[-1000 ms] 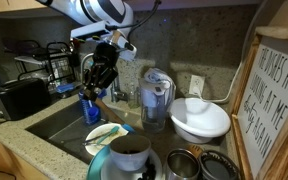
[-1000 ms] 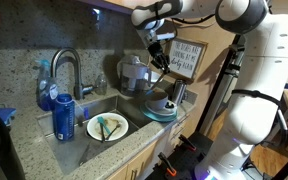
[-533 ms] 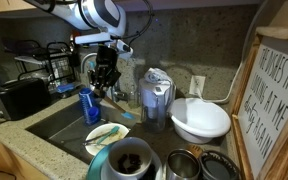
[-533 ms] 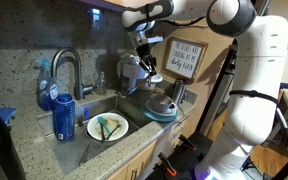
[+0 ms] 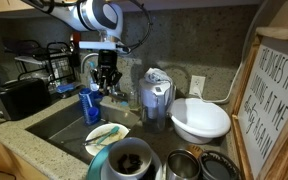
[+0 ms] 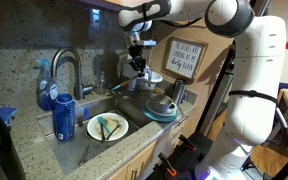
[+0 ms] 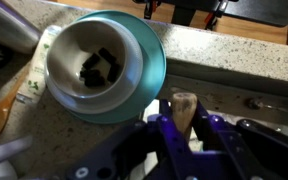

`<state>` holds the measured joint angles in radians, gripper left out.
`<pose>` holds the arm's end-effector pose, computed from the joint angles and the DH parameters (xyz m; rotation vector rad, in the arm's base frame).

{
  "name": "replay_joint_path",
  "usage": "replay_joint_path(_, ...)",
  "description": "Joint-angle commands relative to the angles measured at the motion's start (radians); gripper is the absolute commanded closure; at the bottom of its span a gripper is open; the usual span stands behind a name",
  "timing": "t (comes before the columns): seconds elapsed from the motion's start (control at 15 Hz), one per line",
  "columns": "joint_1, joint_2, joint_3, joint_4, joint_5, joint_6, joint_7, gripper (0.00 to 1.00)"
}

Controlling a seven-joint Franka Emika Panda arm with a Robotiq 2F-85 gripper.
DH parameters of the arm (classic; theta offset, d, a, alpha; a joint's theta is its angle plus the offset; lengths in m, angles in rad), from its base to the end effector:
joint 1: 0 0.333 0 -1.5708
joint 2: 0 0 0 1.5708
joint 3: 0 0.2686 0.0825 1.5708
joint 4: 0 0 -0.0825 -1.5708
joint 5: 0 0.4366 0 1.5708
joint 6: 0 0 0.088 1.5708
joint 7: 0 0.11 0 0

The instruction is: Remove the spatula from the sink, use it to mix inside the ceramic bowl, and then put the spatula back in the sink

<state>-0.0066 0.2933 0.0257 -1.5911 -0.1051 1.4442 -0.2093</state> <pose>0.6305 -0.0016 0.3736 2.9880 0.3588 -0.6842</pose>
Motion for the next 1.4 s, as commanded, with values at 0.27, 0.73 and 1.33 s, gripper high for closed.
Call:
replay_joint_path(0.27, -0.004, 0.004, 0.033, 0.005, 0.153, 0.032, -0.097, 0.90)
replay_joint_path(0.73, 0.003, 0.040, 0.062, -0.102, 0.299, 0.098, -0.141, 0.91)
replay_joint_path(1.33, 0.028, 0.153, 0.079, -0.219, 0.305, 0.127, -0.140, 0.91)
